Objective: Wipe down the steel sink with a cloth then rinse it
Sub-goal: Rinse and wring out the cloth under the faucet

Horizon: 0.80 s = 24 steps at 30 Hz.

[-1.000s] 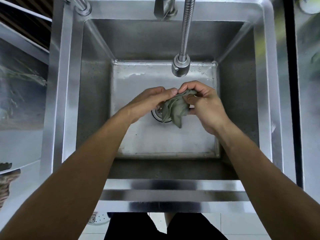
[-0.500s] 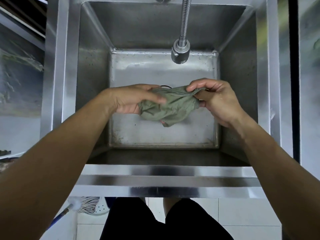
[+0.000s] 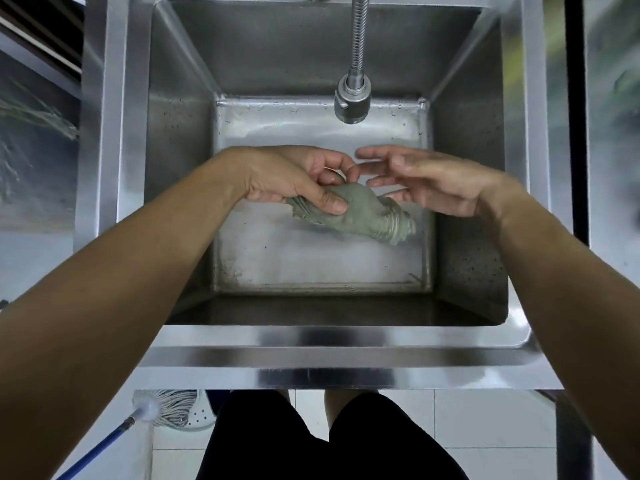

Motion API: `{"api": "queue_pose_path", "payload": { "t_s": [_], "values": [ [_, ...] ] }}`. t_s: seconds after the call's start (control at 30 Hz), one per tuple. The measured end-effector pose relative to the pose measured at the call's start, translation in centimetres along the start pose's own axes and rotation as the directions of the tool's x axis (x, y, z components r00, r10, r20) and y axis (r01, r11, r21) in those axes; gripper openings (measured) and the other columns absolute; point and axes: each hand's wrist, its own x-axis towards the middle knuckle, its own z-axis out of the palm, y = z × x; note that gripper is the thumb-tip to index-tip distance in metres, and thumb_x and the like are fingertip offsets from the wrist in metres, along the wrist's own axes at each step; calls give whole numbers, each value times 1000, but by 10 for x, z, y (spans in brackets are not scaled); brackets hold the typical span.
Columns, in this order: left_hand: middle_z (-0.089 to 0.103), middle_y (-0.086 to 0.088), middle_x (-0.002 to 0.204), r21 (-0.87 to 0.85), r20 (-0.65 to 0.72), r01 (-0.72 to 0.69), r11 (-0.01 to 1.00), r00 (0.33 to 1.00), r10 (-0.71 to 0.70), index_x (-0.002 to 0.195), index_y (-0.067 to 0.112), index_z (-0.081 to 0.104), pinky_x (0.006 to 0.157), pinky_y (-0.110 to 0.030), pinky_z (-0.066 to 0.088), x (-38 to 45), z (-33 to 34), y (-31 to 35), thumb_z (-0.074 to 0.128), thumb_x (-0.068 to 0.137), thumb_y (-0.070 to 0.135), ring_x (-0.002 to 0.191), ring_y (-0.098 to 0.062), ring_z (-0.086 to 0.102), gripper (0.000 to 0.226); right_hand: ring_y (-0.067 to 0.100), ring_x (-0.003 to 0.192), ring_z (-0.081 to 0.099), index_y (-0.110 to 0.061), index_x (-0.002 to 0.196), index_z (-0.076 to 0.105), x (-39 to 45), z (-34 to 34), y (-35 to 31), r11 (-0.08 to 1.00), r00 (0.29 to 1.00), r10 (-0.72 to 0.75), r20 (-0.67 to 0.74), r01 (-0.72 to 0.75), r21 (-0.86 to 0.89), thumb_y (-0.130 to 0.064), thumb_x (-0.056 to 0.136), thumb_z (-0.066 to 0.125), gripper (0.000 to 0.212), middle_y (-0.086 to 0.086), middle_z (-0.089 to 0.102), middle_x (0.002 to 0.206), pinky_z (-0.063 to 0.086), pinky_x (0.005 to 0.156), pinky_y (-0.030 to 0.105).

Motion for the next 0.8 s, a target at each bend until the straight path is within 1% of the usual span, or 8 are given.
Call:
{"api": "queue_pose_path", "payload": {
  "t_s": [0.07, 0.17, 0.3, 0.37, 0.43, 0.6, 0.7, 0.8],
  "values": [
    [72, -8, 104, 108, 27, -21, 994, 999, 18, 105, 17, 56, 71, -21, 58, 4, 3, 9, 76, 84, -2, 89, -13, 70, 34, 17, 126, 62, -24, 140, 53, 11, 2, -6, 989, 955, 146, 257, -151, 0, -62, 59, 91, 97, -3, 67, 138, 53, 99, 30],
    [70, -6, 102, 319, -63, -37, 947, 996, 60, 106, 20, 58, 63, -24, 50, 5, 7, 17, 75, 83, -4, 80, -15, 62, 37, 23, 91, 70, -7, 138, 53, 22, 16, -10, 947, 829, 313, 464, -306, -92, -46, 69, 92, 89, 11, 70, 117, 60, 70, 30],
    [66, 8, 109, 715, -210, 129, 688, 977, 36, 120, 33, 53, 74, -34, 54, 5, 11, 15, 75, 79, 32, 87, -13, 63, 47, 14, 57, 48, -12, 83, 58, 33, 40, -8, 885, 908, 407, 104, -363, -293, -22, 83, 84, 28, 2, 51, 64, 47, 48, 27],
    [69, 8, 96, 882, -225, 207, 423, 974, -9, 114, 27, 59, 75, -34, 55, 10, 18, 9, 62, 84, 45, 86, -15, 65, 35, 18, 56, 59, -8, 89, 63, 35, 47, -11, 792, 923, 374, -86, -366, -488, -16, 89, 76, 15, 5, 58, 69, 53, 50, 30],
    [70, 6, 73, 896, -201, 209, 391, 978, -62, 86, 19, 64, 63, -27, 51, 13, 22, 4, 53, 93, 43, 72, -14, 67, 27, 21, 61, 71, -8, 105, 69, 37, 53, -15, 621, 928, 314, -202, -361, -696, -18, 90, 69, 18, 8, 69, 80, 58, 49, 31],
    [51, 2, 51, 322, -137, 242, 915, 968, -208, 77, 15, 50, 45, -24, 45, 13, 16, -7, 50, 108, 32, 44, -14, 55, 35, 32, 83, 62, -23, 115, 61, 36, 57, -11, 174, 950, -135, -281, -256, -951, -29, 94, 57, 22, 3, 66, 95, 44, 69, 35],
    [34, 7, 45, -190, 53, 226, 955, 974, -220, 68, 19, 48, 38, -17, 18, 15, 15, -23, 51, 104, 35, 33, -6, 29, 39, 39, 68, 64, -9, 107, 59, 43, 52, 2, 109, 878, -442, -183, -149, -983, -22, 91, 56, 21, 11, 69, 88, 36, 60, 35],
    [33, 9, 43, -361, 125, 188, 913, 980, -153, 68, 20, 48, 35, -16, 13, 17, 17, -36, 48, 103, 36, 31, -2, 26, 38, 32, 41, 52, -6, 86, 57, 50, 50, 12, 33, 776, -625, -80, -76, -997, -23, 82, 47, 20, 9, 60, 66, 28, 47, 26]
  ]
}}
